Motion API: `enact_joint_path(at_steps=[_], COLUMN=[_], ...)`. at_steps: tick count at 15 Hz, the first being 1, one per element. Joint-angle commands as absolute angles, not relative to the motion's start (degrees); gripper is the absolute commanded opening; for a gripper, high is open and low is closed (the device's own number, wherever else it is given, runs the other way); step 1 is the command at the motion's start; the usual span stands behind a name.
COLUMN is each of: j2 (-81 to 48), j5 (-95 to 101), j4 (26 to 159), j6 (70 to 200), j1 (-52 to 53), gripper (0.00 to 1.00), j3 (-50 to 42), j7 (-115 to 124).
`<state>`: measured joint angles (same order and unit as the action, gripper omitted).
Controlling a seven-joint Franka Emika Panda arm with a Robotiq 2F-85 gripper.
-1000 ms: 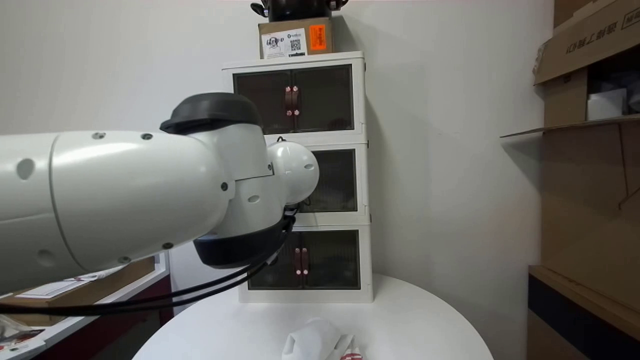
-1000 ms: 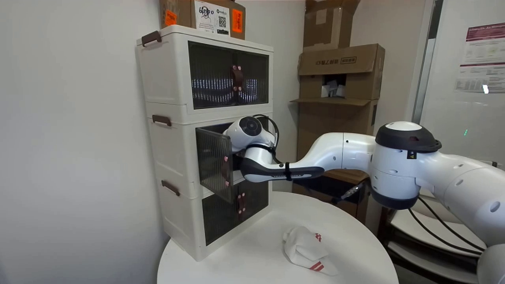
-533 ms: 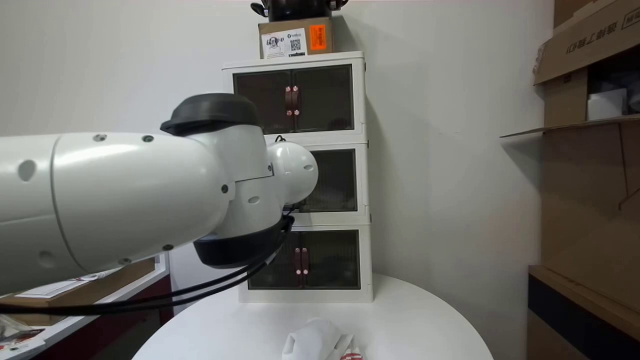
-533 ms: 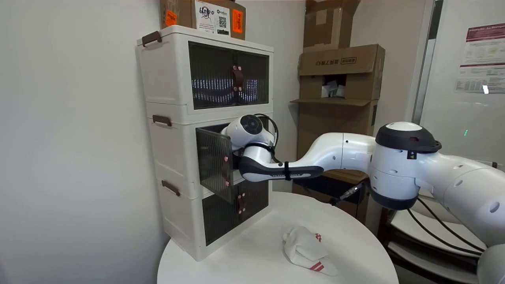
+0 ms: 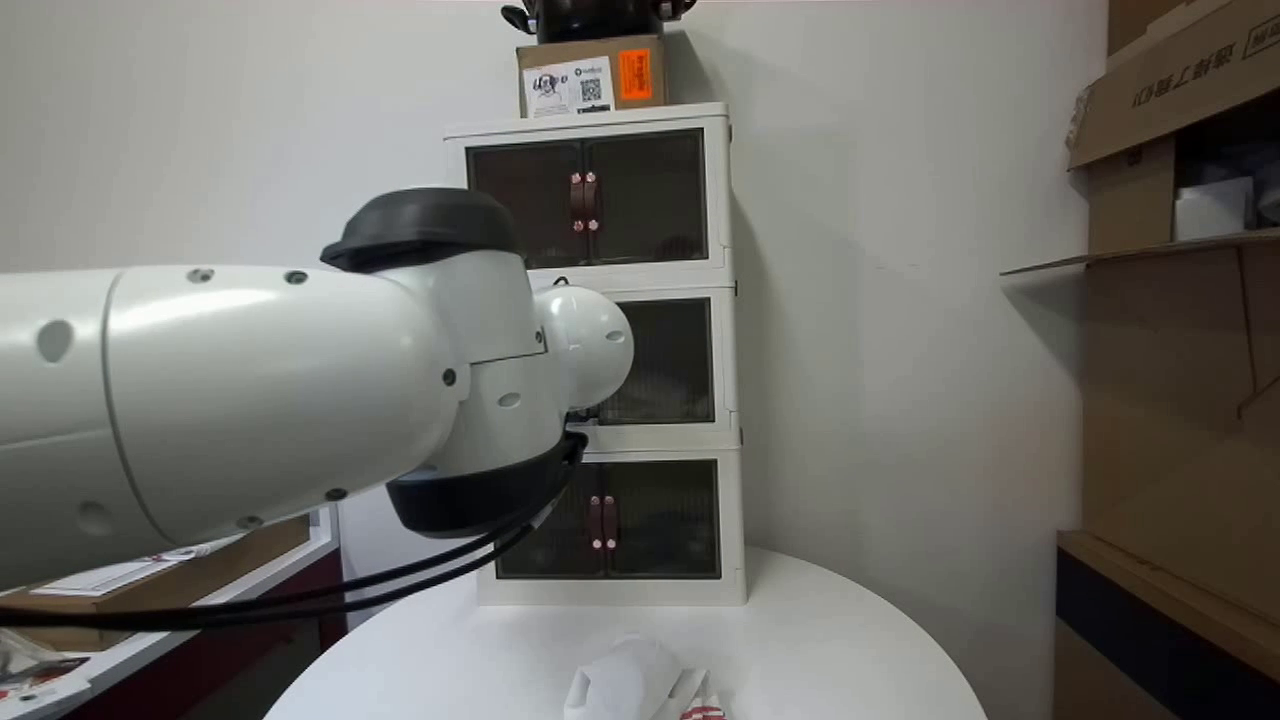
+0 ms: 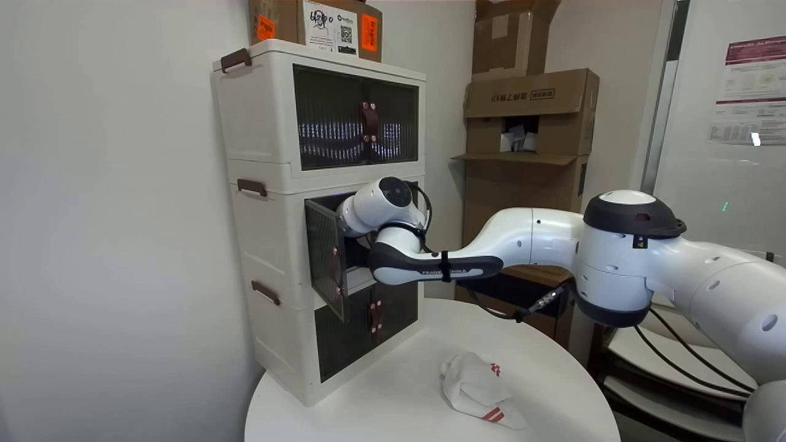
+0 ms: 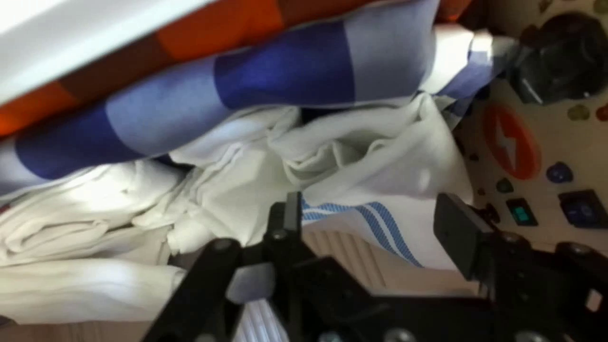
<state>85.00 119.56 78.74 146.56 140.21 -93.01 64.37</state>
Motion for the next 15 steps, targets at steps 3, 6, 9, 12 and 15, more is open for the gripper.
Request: enact_joint_path(at_steps=[3,6,9,12,15], j2=[85.0,85.0,85.0,85.0,83.7], j5=[115.0,114.2,115.0,115.7,117.0], j4=[79.1,78.0,77.7,77.2,77.4], j6=[150.0,151.6,153.0,154.9,152.0], j1=[140.1,140.7,140.7,140.8,140.0], gripper=[0.26,0.02,0.0,0.0,0.0], j3=[-94.8,-95.4,-95.5,-94.7,-93.2], j7=[65.7,65.4,65.9,66.7,69.4])
